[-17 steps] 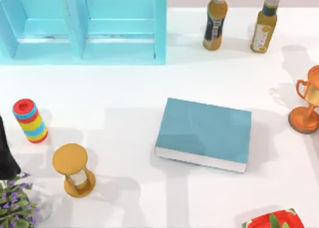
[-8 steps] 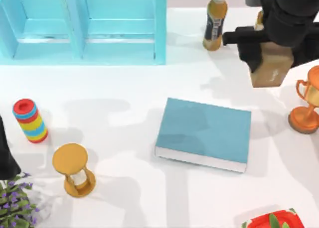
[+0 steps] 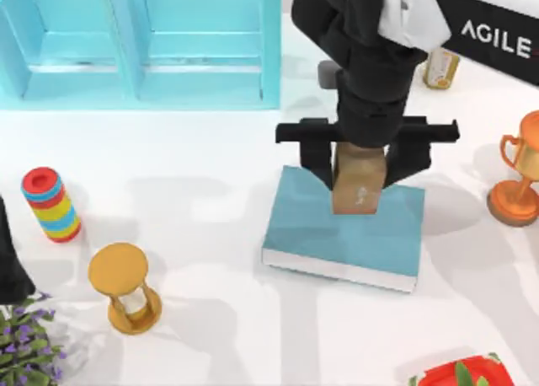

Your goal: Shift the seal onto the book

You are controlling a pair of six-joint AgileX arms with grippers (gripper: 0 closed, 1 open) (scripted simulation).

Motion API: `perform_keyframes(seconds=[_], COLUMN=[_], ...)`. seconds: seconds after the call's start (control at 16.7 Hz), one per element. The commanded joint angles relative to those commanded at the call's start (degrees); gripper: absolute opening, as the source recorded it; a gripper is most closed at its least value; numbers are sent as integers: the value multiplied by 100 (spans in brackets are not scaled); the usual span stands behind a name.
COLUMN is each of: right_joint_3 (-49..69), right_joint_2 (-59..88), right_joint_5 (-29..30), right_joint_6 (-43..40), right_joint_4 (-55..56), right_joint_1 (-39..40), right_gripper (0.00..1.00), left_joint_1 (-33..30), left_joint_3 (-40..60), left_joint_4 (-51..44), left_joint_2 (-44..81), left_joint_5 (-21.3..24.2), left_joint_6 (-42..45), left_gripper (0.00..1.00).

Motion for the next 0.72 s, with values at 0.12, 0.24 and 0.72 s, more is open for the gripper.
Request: perform_keyframes(seconds=[0.12, 0.24, 0.72], right_joint_3=[-8, -8, 95], right_joint_2=[26, 26, 19], right_joint_5=[-13, -13, -13], right_joint_6=[19, 19, 17], right_joint_4=[11, 11, -98], right_joint_1=[10, 10, 9], right_gripper=[0, 0, 0], left_joint_1=[0, 0, 0], left_joint_3=[0, 0, 0], left_joint_4=[0, 0, 0], left_joint_2=[0, 0, 0], left_joint_5=[0, 0, 0], left_joint_6=[0, 0, 0], left_gripper=[100, 100, 100])
